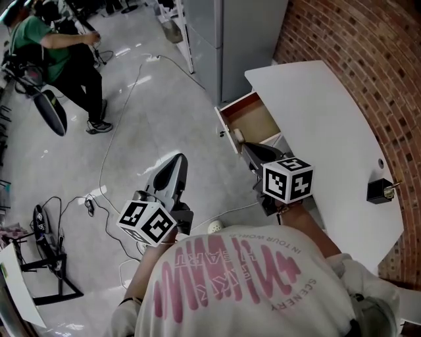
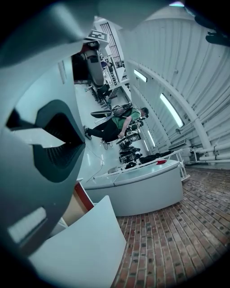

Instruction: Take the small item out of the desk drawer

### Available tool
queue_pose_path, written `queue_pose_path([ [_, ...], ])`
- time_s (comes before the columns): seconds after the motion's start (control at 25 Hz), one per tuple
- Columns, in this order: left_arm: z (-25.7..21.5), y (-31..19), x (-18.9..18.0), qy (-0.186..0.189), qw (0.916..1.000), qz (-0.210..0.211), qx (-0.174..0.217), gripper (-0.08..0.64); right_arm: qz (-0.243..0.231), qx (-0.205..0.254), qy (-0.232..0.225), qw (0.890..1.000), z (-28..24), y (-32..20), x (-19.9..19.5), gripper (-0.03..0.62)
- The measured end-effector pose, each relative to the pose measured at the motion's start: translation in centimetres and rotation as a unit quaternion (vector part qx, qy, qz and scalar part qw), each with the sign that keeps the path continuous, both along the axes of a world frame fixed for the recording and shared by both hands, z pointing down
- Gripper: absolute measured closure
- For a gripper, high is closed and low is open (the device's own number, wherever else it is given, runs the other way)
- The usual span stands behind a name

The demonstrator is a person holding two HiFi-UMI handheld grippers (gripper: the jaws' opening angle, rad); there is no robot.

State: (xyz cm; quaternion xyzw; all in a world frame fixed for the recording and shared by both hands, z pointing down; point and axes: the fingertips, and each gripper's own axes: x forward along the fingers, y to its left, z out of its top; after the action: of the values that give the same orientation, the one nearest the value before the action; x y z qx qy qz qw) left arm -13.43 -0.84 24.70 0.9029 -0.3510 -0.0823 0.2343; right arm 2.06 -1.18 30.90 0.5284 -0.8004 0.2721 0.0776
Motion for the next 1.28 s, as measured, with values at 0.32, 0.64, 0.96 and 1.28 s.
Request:
queue_pose_path([
  [0.32, 0.7, -3.5, -2.3, 0.003, 1.0, 0.002, -0.004, 0.555, 0.029, -0.021, 0.009, 0.999, 2.2, -2.6, -0.7, 0.58],
  [0.64, 2.3, -4.5, -2.3, 0.011, 0.9998, 0.005, -0.017, 0.555, 0.057, -0.056, 0.027, 0.996, 6.0, -3.2, 1.4, 0.537],
  [0.96, 2.5, -5.9, -3.3, 0.015, 0.9996, -0.001, -0.026, 0.555, 0.066, -0.093, 0.032, 0.993, 9.0, -3.1, 1.9, 0.52],
  [1.28, 4.4, -6.0, -1.7, 0.01, 0.9987, 0.007, -0.049, 0.555, 0.071, -0.124, 0.024, 0.99, 11.5, -2.9, 3.2, 0.494],
])
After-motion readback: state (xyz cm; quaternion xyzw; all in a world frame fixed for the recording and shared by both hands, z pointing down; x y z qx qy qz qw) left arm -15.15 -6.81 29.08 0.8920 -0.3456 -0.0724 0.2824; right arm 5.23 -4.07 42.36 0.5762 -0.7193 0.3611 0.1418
